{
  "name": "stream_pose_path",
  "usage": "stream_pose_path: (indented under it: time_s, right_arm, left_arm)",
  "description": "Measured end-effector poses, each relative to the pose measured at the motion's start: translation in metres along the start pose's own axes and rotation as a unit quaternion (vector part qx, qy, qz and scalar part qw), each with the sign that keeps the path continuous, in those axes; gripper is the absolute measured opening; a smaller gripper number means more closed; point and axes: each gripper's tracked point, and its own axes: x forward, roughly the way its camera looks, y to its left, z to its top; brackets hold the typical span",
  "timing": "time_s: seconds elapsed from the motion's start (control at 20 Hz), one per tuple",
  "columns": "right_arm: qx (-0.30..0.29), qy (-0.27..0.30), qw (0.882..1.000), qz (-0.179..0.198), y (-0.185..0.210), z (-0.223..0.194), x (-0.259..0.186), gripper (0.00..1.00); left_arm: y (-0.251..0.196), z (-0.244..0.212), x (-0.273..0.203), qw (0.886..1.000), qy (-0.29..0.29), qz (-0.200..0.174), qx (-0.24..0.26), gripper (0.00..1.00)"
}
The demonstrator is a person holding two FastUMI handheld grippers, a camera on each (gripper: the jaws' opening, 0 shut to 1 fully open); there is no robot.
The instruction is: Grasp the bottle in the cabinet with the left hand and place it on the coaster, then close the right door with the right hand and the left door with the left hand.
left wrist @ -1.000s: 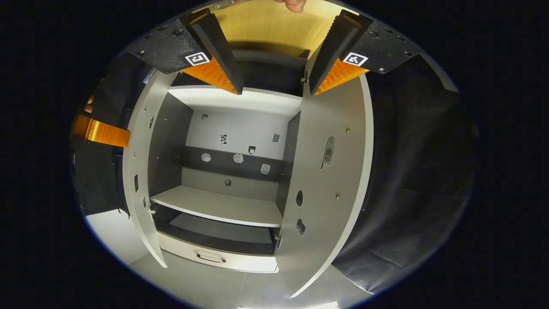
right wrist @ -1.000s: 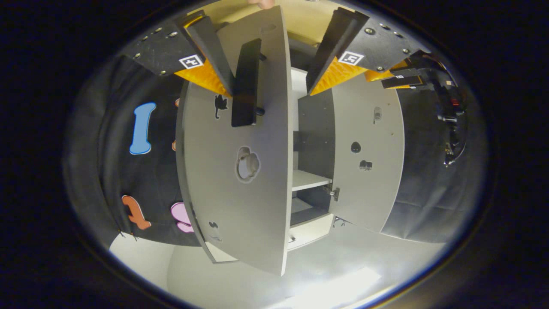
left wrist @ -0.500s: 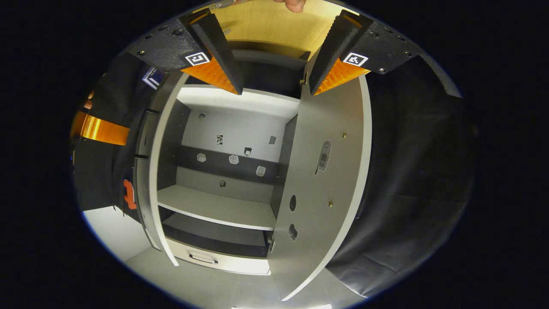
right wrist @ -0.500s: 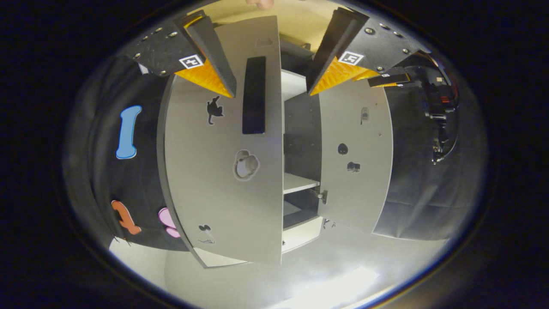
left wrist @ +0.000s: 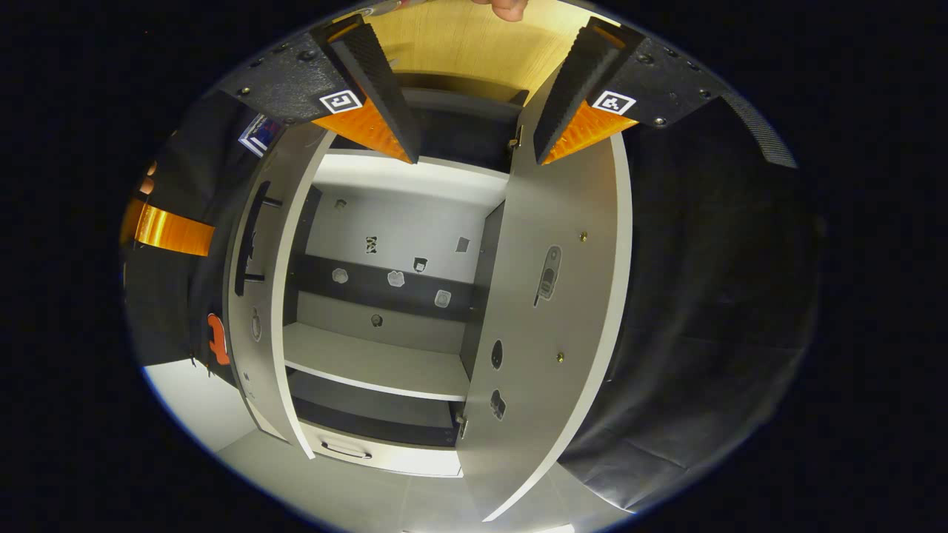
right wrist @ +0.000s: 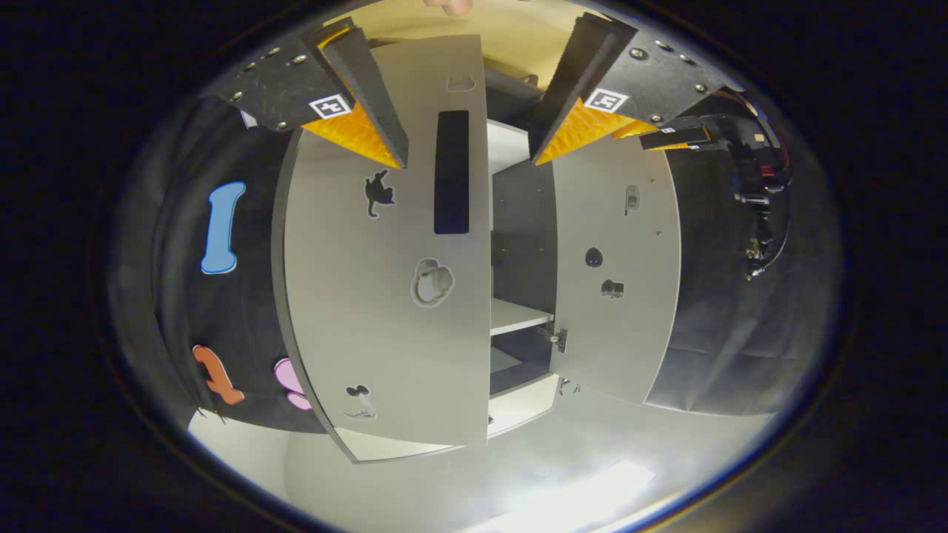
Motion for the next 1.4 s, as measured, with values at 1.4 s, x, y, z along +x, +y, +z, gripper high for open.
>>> stream_pose_path:
  time_s: [1.4]
  right_arm:
    - [-0.006, 0.006, 1.000, -0.013, -0.002, -0.004, -0.009, 0.98]
  left_arm:
    - [0.017, 0.005, -0.018, 1.000, -0.009, 0.017, 0.021, 0.97]
